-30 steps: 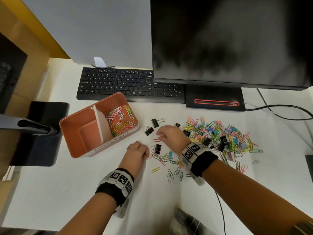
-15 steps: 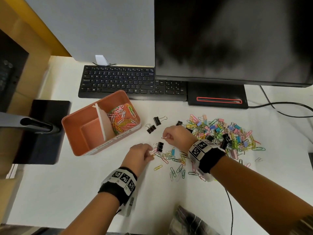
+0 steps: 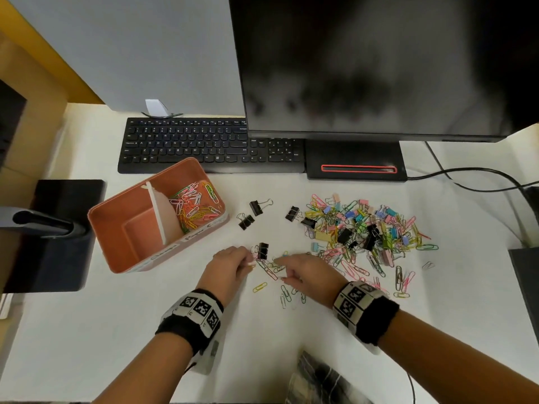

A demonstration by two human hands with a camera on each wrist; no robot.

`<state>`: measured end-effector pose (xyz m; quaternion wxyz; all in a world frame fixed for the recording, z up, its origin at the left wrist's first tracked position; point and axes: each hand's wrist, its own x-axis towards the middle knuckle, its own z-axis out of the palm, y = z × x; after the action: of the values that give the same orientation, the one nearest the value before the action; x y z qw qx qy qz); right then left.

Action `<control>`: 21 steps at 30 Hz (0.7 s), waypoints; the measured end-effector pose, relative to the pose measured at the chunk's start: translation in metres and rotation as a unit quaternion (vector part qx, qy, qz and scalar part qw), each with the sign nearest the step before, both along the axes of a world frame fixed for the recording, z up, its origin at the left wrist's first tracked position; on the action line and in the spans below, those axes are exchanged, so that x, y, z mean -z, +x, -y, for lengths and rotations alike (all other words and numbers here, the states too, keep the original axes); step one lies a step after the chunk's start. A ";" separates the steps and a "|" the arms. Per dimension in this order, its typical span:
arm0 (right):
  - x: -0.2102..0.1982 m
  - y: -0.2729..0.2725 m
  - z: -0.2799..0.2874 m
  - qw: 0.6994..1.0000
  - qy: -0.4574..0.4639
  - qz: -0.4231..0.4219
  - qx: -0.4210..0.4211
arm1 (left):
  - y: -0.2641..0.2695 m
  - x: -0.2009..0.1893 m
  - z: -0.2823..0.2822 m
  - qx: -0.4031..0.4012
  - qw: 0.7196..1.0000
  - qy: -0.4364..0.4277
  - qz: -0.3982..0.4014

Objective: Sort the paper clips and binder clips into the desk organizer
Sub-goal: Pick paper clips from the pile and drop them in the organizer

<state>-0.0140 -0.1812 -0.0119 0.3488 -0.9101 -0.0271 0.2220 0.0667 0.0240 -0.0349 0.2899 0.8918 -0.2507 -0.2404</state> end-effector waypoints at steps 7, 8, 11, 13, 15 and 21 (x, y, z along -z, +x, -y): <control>0.008 0.008 0.006 0.998 -0.046 0.017 -0.027 | -0.013 -0.005 0.003 0.056 0.998 -0.002 0.024; 0.008 0.010 0.005 0.998 -0.050 0.025 -0.024 | -0.013 -0.005 0.007 0.052 0.998 0.003 0.038; 0.004 0.015 0.000 0.996 -0.070 0.045 -0.016 | -0.010 -0.006 0.017 0.020 0.998 0.019 0.055; 0.002 0.019 -0.003 0.995 -0.082 0.060 -0.011 | -0.007 -0.007 0.022 0.004 0.999 0.037 0.039; 0.002 0.021 -0.005 0.992 -0.101 0.070 -0.008 | -0.006 -0.006 0.023 -0.002 0.998 0.046 0.031; 0.006 0.014 -0.006 0.983 -0.156 0.094 -0.025 | -0.007 0.000 0.015 -0.020 0.998 0.010 0.054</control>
<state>-0.0003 -0.1755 -0.0175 0.1927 -0.9693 -0.0477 0.1453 0.0593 0.0087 -0.0347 0.2722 0.9110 -0.2458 -0.1889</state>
